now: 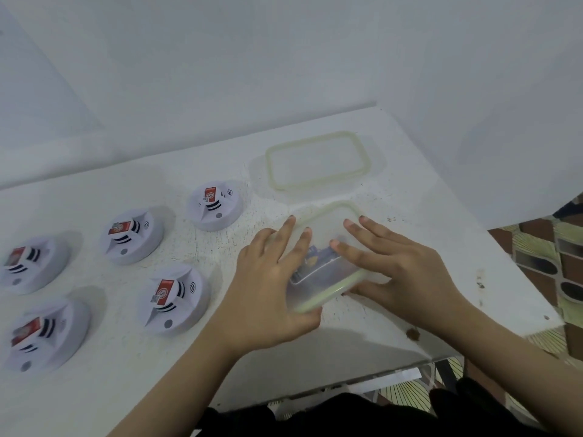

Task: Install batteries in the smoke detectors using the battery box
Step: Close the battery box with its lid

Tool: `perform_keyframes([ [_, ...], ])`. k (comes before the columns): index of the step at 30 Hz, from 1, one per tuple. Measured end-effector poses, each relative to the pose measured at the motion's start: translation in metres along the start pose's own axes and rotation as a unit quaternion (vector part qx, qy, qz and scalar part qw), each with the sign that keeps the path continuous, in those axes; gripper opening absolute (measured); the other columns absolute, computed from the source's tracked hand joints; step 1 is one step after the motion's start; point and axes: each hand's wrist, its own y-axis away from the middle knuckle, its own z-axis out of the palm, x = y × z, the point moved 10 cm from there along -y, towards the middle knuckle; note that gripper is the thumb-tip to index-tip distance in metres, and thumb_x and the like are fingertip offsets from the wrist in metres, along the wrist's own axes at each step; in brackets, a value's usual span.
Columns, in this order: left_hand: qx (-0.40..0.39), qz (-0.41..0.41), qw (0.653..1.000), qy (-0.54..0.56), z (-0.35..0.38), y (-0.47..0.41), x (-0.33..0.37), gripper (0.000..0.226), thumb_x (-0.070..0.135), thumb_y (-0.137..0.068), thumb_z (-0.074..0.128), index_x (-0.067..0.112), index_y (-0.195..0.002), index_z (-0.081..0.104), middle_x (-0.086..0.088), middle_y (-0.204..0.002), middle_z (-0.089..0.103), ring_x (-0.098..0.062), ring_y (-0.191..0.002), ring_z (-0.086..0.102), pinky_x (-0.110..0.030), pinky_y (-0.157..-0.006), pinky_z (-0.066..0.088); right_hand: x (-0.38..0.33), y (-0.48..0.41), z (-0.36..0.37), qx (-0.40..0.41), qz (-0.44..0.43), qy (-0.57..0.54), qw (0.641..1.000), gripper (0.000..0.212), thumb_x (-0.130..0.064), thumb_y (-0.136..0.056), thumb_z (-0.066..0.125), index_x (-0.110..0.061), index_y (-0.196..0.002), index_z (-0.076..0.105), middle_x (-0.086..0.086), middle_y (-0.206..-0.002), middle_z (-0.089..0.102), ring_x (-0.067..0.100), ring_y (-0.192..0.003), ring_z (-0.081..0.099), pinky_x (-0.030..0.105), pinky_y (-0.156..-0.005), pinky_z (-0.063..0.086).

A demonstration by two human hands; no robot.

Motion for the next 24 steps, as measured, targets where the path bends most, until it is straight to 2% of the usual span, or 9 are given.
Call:
perform_keyframes([
  [3, -0.036, 0.011, 0.999, 0.020, 0.002, -0.003, -0.005, 0.095, 0.058, -0.063, 0.055, 0.026, -0.150, 0.032, 0.000, -0.160, 0.020, -0.031, -0.142, 0.024, -0.046, -0.110, 0.024, 0.000, -0.002, -0.001, -0.010, 0.009, 0.012, 1.000, 0.054, -0.057, -0.076, 0.052, -0.035, -0.124, 0.059, -0.002, -0.132, 0.058, 0.019, -0.123, 0.053, 0.032, -0.081, 0.056],
  [5, -0.084, 0.015, 0.996, 0.037, 0.000, -0.007, -0.010, 0.096, 0.054, -0.063, 0.057, 0.038, -0.150, 0.020, 0.014, -0.160, 0.004, -0.014, -0.147, 0.007, -0.037, -0.116, 0.009, 0.005, -0.006, -0.001, -0.052, 0.019, -0.010, 0.998, 0.059, -0.066, -0.073, 0.053, -0.042, -0.127, 0.054, -0.007, -0.139, 0.051, 0.014, -0.129, 0.047, 0.037, -0.094, 0.051],
  [7, -0.145, 0.021, 0.988, 0.043, -0.002, -0.011, -0.015, 0.093, 0.035, -0.063, 0.056, 0.049, -0.144, 0.012, 0.028, -0.154, -0.007, 0.005, -0.143, -0.011, -0.027, -0.115, -0.011, 0.008, -0.007, 0.006, -0.133, 0.011, -0.056, 0.989, 0.067, -0.076, -0.070, 0.053, -0.051, -0.131, 0.044, -0.010, -0.151, 0.033, 0.008, -0.141, 0.026, 0.040, -0.115, 0.025],
  [9, -0.193, 0.029, 0.980, 0.042, -0.003, -0.014, -0.018, 0.097, 0.015, -0.059, 0.046, 0.056, -0.140, 0.011, 0.034, -0.148, -0.013, 0.011, -0.139, -0.023, -0.022, -0.109, -0.022, 0.006, -0.003, 0.015, -0.214, -0.005, -0.093, 0.972, 0.075, -0.079, -0.067, 0.055, -0.059, -0.135, 0.032, -0.013, -0.158, 0.009, 0.003, -0.145, 0.001, 0.032, -0.118, -0.002],
  [11, -0.208, 0.023, 0.977, 0.026, -0.004, -0.016, -0.019, 0.104, -0.004, -0.060, 0.041, 0.060, -0.136, 0.011, 0.029, -0.149, -0.015, 0.007, -0.138, -0.025, -0.027, -0.111, -0.022, 0.002, 0.002, 0.021, -0.249, -0.018, -0.117, 0.961, 0.077, -0.076, -0.069, 0.057, -0.061, -0.137, 0.024, -0.016, -0.158, 0.001, -0.001, -0.144, -0.004, 0.028, -0.117, -0.004],
  [13, -0.186, -0.009, 0.983, 0.010, -0.007, -0.018, -0.023, 0.107, -0.016, -0.064, 0.037, 0.059, -0.133, 0.007, 0.022, -0.150, -0.013, 0.004, -0.138, -0.021, -0.036, -0.116, -0.017, -0.003, 0.003, 0.021, -0.236, -0.028, -0.129, 0.963, 0.072, -0.072, -0.073, 0.056, -0.060, -0.138, 0.025, -0.015, -0.158, 0.007, -0.002, -0.144, 0.007, 0.026, -0.116, 0.010],
  [18, -0.137, -0.077, 0.979, 0.131, 0.002, 0.003, -0.028, 0.097, 0.029, -0.062, 0.047, 0.061, -0.140, 0.000, 0.023, -0.150, -0.036, 0.008, -0.134, -0.036, -0.041, -0.118, -0.004, -0.012, 0.006, 0.015, -0.129, -0.017, -0.131, 0.983, 0.061, -0.064, -0.078, 0.055, -0.046, -0.136, 0.041, 0.001, -0.154, 0.029, 0.016, -0.123, 0.054, 0.034, -0.087, 0.055],
  [20, -0.141, -0.060, 0.979, 0.136, 0.008, 0.012, -0.023, 0.101, 0.048, -0.059, 0.050, 0.061, -0.141, -0.007, 0.024, -0.143, -0.047, 0.003, -0.132, -0.043, -0.041, -0.114, -0.001, -0.019, 0.008, 0.018, -0.110, -0.015, -0.102, 0.989, 0.060, -0.062, -0.082, 0.051, -0.039, -0.137, 0.041, 0.009, -0.151, 0.033, 0.023, -0.110, 0.063, 0.033, -0.077, 0.057],
  [24, -0.123, -0.033, 0.985, 0.117, 0.009, 0.016, -0.021, 0.115, 0.075, -0.054, 0.061, 0.058, -0.144, -0.009, 0.023, -0.146, -0.044, -0.002, -0.135, -0.042, -0.044, -0.115, -0.002, -0.027, 0.013, 0.023, -0.110, -0.033, -0.059, 0.992, 0.057, -0.057, -0.091, 0.040, -0.028, -0.140, 0.038, 0.021, -0.149, 0.033, 0.028, -0.098, 0.066, 0.026, -0.073, 0.050],
])
